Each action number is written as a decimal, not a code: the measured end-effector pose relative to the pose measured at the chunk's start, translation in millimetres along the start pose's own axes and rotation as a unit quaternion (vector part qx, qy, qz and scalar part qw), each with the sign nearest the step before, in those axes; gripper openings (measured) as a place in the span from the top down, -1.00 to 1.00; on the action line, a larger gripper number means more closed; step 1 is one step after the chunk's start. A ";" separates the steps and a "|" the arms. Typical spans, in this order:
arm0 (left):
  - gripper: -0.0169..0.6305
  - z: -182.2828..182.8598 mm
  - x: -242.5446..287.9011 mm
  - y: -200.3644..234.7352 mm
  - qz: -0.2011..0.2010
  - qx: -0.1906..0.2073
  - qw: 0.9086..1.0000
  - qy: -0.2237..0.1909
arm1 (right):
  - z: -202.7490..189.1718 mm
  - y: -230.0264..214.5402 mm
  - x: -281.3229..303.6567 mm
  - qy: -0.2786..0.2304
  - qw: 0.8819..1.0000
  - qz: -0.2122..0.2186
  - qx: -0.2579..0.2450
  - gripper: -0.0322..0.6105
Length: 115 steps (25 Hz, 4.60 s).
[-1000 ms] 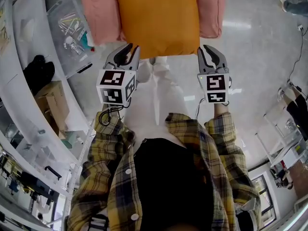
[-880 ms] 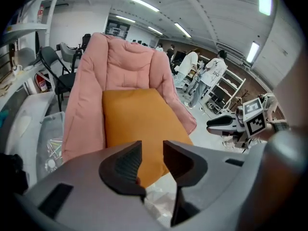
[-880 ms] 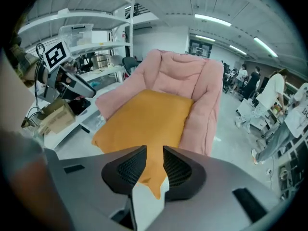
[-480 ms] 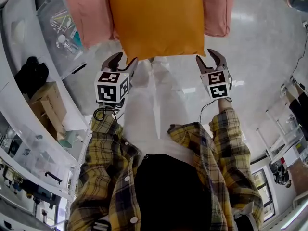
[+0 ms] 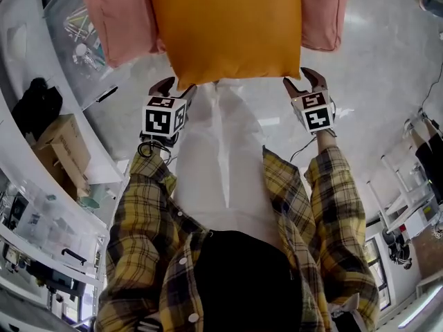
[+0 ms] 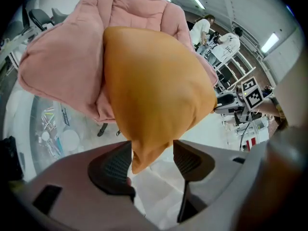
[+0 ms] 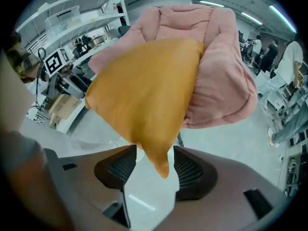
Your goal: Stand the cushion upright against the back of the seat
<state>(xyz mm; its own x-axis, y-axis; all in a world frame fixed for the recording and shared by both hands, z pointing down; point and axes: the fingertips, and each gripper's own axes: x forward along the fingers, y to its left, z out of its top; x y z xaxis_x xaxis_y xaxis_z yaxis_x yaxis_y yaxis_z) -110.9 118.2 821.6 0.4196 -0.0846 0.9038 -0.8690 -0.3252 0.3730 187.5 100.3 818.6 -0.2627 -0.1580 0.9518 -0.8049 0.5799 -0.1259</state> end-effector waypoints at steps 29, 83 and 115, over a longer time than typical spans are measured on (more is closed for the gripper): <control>0.74 -4.4 31.8 4.6 0.050 -0.027 0.998 0.008 | 18.7 6.8 19.7 -0.020 1.000 -0.018 0.014 0.74; 0.82 214.7 -373.8 -134.3 0.079 -0.029 0.936 -0.341 | 231.8 7.4 -370.0 -0.287 0.954 0.019 0.080 0.81; 0.80 479.0 -302.6 17.0 0.005 0.016 0.979 -0.204 | 471.2 -147.7 -253.1 -0.151 0.974 0.045 0.162 0.80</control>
<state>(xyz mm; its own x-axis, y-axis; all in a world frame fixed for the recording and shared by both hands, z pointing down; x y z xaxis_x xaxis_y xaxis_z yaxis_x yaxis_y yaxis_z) -126.9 -312.9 453.9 0.4870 -0.4540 0.7462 -0.8674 -0.3518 0.3520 122.1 -321.9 464.5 -0.4453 -0.3752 0.8130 -0.8842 0.3272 -0.3333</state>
